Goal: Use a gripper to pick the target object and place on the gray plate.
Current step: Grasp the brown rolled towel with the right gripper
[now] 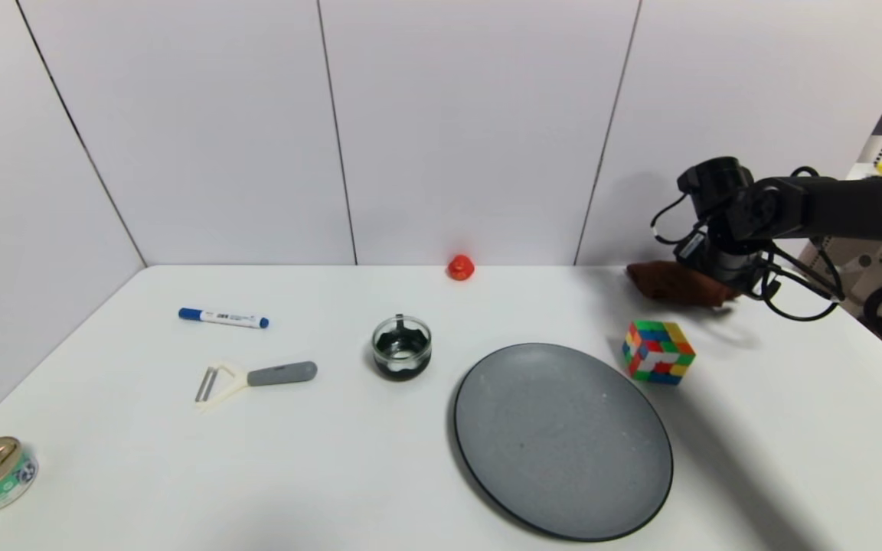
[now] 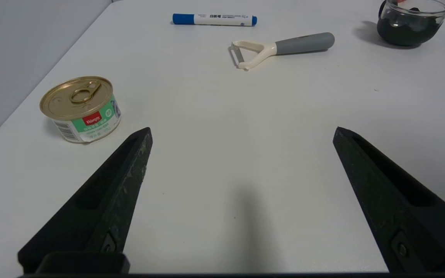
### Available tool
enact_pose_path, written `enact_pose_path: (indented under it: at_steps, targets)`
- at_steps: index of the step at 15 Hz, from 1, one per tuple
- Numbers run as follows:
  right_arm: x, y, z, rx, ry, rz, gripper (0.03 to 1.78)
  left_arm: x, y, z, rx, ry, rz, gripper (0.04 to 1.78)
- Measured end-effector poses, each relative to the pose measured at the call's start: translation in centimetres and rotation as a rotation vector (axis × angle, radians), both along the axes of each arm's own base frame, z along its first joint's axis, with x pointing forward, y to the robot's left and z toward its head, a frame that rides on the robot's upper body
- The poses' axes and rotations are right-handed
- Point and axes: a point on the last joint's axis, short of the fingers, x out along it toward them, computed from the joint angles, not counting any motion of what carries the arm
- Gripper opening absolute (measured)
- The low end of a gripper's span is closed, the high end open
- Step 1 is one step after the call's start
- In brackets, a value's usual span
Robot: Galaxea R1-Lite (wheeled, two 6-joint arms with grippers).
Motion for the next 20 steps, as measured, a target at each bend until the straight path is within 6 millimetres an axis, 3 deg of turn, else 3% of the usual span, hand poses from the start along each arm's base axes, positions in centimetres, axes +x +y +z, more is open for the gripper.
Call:
enact_pose_path:
  at_steps: [20]
  targets:
    - [1.9,0.9,-2.4,0.069,-0.068,-0.047,1.70,0.0,0.0,0.0,0.000,0.000,0.000,1.69]
